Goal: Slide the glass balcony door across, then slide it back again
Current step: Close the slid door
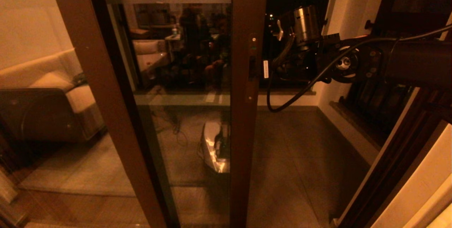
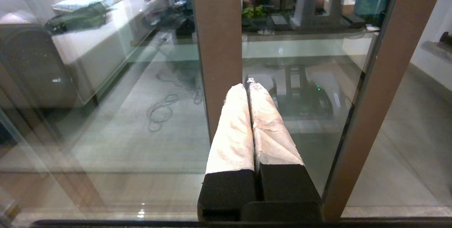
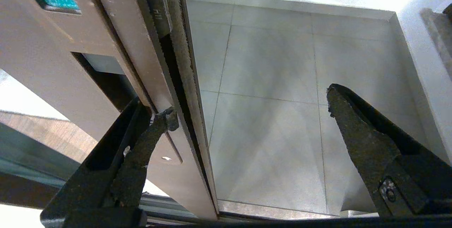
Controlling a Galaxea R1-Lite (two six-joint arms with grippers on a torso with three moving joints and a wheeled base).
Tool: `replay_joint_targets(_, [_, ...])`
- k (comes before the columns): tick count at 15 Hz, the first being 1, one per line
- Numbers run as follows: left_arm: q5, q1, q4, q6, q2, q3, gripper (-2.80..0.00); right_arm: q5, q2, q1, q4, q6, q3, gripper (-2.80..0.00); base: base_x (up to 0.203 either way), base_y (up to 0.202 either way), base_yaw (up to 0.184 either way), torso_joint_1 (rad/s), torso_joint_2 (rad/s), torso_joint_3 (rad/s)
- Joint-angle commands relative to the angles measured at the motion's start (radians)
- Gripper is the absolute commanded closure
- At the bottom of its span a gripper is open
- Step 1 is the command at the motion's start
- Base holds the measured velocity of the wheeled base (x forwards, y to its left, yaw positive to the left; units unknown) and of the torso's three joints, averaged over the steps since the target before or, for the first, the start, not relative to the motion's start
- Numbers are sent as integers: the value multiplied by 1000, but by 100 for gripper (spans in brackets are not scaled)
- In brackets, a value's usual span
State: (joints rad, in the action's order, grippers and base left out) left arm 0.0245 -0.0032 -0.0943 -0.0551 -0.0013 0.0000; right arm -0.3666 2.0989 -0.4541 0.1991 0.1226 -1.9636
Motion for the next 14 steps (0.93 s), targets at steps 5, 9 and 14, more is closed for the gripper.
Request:
replay_joint_targets(5, [0,0,-1,0,0,35,0,-6,-5,10,0,2,2,-280,0,0,0,0,0,0])
replay_joint_targets(9, [0,0,-1,0,0,35,0,-8,-5,31,0,4,9,-280,0,0,0,0,0,0])
replay_joint_targets(14, [0,0,-1,0,0,35,0,-8,-28,37,0,8,21,-280,0,0,0,0,0,0])
